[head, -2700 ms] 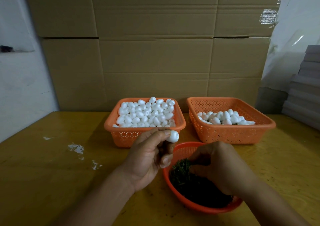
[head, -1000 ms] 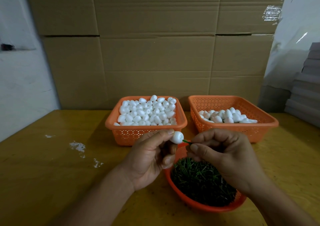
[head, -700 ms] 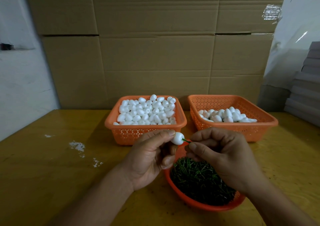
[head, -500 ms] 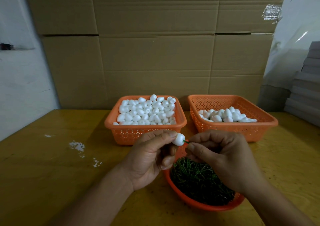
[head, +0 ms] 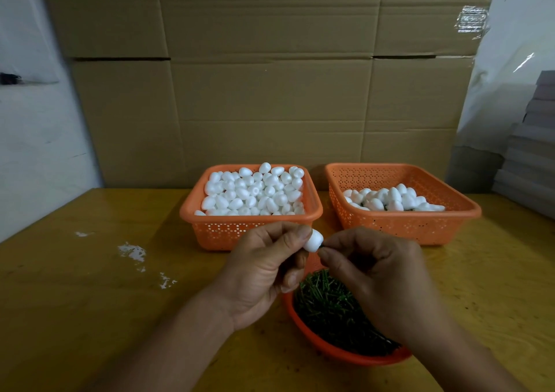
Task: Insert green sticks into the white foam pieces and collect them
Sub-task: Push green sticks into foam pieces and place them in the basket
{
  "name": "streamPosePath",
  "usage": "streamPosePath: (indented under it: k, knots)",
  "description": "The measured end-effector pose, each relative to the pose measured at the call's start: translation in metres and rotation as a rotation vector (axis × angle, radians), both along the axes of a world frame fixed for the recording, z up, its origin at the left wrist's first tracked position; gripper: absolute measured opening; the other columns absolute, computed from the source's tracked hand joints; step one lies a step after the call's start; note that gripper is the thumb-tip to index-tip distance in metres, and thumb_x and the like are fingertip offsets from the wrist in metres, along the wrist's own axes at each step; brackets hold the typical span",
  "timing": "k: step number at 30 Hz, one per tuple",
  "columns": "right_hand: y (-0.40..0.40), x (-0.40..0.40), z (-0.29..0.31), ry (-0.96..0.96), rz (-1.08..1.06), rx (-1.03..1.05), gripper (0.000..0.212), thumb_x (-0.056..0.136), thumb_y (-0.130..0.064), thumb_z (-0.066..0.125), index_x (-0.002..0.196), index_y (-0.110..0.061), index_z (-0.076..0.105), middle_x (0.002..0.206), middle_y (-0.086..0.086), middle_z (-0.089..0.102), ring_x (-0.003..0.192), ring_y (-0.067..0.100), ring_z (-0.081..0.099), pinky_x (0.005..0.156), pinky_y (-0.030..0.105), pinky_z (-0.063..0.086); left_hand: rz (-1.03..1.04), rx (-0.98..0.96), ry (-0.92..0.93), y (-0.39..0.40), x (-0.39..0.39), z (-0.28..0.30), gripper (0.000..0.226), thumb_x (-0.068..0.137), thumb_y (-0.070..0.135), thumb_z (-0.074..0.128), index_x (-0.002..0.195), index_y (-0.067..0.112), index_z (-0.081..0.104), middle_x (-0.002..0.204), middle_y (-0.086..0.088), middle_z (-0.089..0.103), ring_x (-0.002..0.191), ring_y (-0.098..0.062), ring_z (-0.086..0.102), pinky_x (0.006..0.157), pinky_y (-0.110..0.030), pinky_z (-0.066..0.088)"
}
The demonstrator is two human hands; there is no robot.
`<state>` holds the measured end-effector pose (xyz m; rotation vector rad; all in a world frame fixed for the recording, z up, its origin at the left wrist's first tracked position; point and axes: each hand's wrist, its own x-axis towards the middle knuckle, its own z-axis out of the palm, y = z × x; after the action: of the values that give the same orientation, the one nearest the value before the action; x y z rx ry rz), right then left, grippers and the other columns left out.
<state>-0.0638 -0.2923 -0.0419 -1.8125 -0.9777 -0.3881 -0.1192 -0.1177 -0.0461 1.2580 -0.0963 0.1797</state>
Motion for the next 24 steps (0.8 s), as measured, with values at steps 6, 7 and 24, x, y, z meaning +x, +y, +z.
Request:
streamPosePath:
  k: [6, 7, 24]
  knots:
    - [0.001, -0.001, 0.0, 0.018, -0.031, 0.015, 0.023, 0.079, -0.048, 0.064, 0.088, -0.03, 0.076, 0.074, -0.019, 0.072, 0.063, 0.002, 0.069, 0.054, 0.027, 0.056, -0.004, 0.014, -0.033, -0.001, 0.0, 0.0, 0.026, 0.069, 0.028, 0.081, 0.089, 0.012, 0.078, 0.067, -0.003, 0.058, 0.048, -0.01, 0.051, 0.045, -0.02, 0.038]
    - [0.001, -0.001, -0.001, 0.03, -0.03, 0.02, 0.024, 0.079, -0.05, 0.063, 0.088, -0.032, 0.075, 0.073, -0.018, 0.072, 0.062, 0.003, 0.069, 0.054, 0.028, 0.057, -0.004, 0.011, -0.04, -0.002, 0.0, -0.001, 0.027, 0.069, 0.027, 0.081, 0.09, 0.012, 0.079, 0.067, -0.003, 0.058, 0.049, -0.01, 0.051, 0.046, -0.02, 0.039]
    - [0.007, -0.003, -0.01, 0.103, -0.009, 0.062, 0.004, 0.088, -0.026, 0.073, 0.088, -0.029, 0.075, 0.072, -0.013, 0.075, 0.064, 0.009, 0.073, 0.057, 0.045, 0.061, 0.038, 0.122, -0.139, -0.003, -0.001, -0.002, 0.014, 0.083, 0.032, 0.071, 0.088, 0.02, 0.076, 0.065, 0.0, 0.053, 0.051, -0.009, 0.046, 0.049, -0.019, 0.038]
